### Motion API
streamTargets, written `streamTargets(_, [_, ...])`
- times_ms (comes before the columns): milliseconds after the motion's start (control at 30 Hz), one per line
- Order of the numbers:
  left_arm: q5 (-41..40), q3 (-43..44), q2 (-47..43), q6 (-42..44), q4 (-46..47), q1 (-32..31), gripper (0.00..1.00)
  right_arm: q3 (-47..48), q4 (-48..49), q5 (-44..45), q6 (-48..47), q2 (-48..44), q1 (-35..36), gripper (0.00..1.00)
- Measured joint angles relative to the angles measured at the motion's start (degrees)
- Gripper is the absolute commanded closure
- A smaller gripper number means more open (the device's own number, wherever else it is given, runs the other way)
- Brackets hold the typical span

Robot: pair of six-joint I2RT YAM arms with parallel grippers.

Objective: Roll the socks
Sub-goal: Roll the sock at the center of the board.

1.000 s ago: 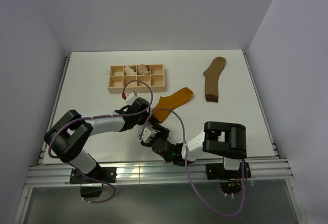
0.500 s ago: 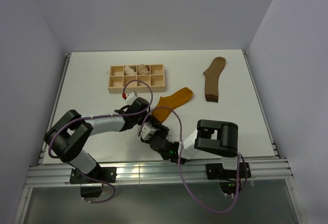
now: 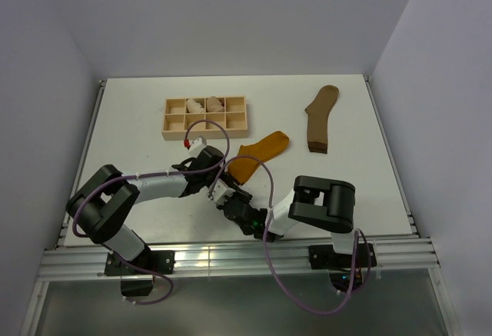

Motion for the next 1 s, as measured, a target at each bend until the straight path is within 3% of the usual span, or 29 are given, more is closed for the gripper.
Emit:
streamTargets(367, [0.7,-0.1,-0.3,0.0,0.0,0.2,0.77,1.3,-4.0,-2.0,3.1,-0.4,-0.9,0.89])
streamTargets(500, [1.2,-1.0,-1.6,0.0,-0.2,0.5,0.72,1.3,-6.5,-4.2,5.2,-2.1,-1.9,0.93])
streamTargets(800, [2.7,-7.2,-7.6,-1.1,0.1,3.0,0.47,1.4,-12.9,-14.6,11.6,-6.7,-7.1,0.99])
streamTargets(933, [2.4,-8.7,-10.4,-1.3,0.3,3.7,0.27,2.1,-16.5,-22.1,15.3,-8.7,-10.6,1.00])
streamTargets(1000, [2.3,-9.8,-12.6,-1.5,0.2,4.0,0.23,2.6,-18.3,-26.8,17.2,-9.7,-13.0,1.00])
